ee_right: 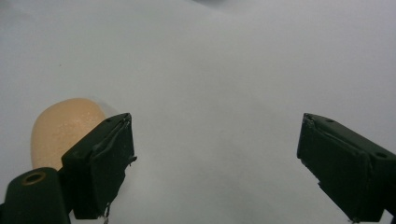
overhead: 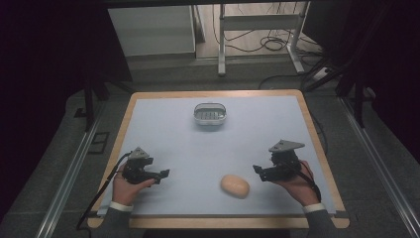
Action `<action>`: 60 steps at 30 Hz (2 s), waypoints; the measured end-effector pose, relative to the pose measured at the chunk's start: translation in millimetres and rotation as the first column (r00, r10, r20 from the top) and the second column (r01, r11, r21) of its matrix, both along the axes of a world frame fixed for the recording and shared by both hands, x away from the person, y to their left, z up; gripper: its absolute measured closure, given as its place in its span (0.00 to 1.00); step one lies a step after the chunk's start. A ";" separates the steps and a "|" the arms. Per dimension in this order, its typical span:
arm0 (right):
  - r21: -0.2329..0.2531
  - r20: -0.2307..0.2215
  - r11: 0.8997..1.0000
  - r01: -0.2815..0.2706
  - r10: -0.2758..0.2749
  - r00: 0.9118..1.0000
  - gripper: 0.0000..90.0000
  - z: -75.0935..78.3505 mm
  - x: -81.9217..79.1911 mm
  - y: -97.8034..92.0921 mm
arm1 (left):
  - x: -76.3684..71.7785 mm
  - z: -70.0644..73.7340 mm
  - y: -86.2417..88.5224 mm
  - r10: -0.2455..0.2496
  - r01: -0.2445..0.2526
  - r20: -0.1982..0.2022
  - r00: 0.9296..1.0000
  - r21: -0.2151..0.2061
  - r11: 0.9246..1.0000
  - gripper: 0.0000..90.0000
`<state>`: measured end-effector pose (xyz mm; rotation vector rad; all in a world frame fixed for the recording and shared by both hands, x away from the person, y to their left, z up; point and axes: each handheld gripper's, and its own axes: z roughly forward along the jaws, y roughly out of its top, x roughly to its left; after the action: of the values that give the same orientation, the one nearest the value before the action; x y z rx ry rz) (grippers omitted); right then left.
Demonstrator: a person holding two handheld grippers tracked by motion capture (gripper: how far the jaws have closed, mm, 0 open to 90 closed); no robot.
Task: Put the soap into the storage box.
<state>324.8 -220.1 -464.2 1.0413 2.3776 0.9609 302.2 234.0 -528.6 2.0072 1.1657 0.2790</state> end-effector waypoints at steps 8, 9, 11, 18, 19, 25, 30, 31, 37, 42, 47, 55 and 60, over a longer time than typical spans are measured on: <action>-0.036 -0.025 0.999 -0.039 0.038 0.999 0.12 4.7 1.5 13.1 | 1.7 -1.8 -1.1 0.007 -0.007 -0.014 1.000 0.015 1.000 0.13; -0.040 -0.026 0.998 -0.047 0.046 0.999 0.12 5.2 1.6 15.3 | 1.9 -2.3 -1.4 0.008 -0.007 -0.015 1.000 0.019 1.000 0.13; -0.045 -0.029 0.997 -0.059 0.057 0.998 0.12 4.9 1.5 19.5 | 2.2 -3.0 -1.9 0.010 -0.009 -0.016 1.000 0.024 1.000 0.13; -0.066 -0.051 0.993 -0.095 0.092 0.994 0.12 1.7 -0.7 32.5 | 1.8 -0.8 0.2 -0.008 0.008 -0.032 0.999 0.001 1.000 0.12; -0.070 -0.055 0.992 -0.104 0.100 0.993 0.12 1.4 -1.2 35.1 | 1.9 -1.1 0.4 -0.006 0.007 -0.030 1.000 0.006 1.000 0.12; -0.091 -0.080 0.985 -0.149 0.142 0.987 0.13 -2.8 -3.1 48.0 | 2.7 -2.5 1.3 -0.001 0.002 -0.033 0.999 0.019 1.000 0.12; -0.104 -0.095 0.979 -0.178 0.168 0.981 0.13 -5.4 -6.7 57.7 | 2.6 -2.5 1.1 -0.001 0.002 -0.039 0.999 0.017 1.000 0.12; -0.106 -0.097 0.978 -0.182 0.172 0.980 0.13 -5.9 -7.3 58.9 | 2.8 -2.8 1.0 -0.001 0.002 -0.042 0.999 0.022 1.000 0.12; -0.117 -0.121 0.970 -0.213 0.199 0.973 0.13 -10.2 -11.3 67.0 | 3.4 -4.0 0.1 -0.001 0.002 -0.051 0.999 0.025 1.000 0.12; -0.143 -0.146 0.957 -0.253 0.232 0.962 0.15 -15.0 -15.4 75.9 | 3.4 -5.2 -1.3 -0.006 0.007 -0.061 0.998 0.023 1.000 0.11; -0.187 -0.178 0.942 -0.280 0.248 0.952 0.16 -21.9 -17.4 84.4 | 3.0 -5.6 -2.2 -0.010 0.011 -0.069 0.998 0.021 1.000 0.11; -0.240 -0.217 0.919 -0.314 0.265 0.940 0.17 -32.7 -18.7 95.8 | 2.5 -4.8 -1.0 -0.013 0.015 -0.069 0.998 0.027 1.000 0.11; -0.254 -0.235 0.907 -0.335 0.278 0.931 0.21 -39.1 -17.3 99.6 | 2.8 -5.6 0.4 -0.005 0.007 -0.075 0.997 0.026 1.000 0.11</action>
<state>307.5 -120.5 -503.2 0.6863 2.7996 0.5959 304.9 234.4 -534.2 2.0596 1.2075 0.2192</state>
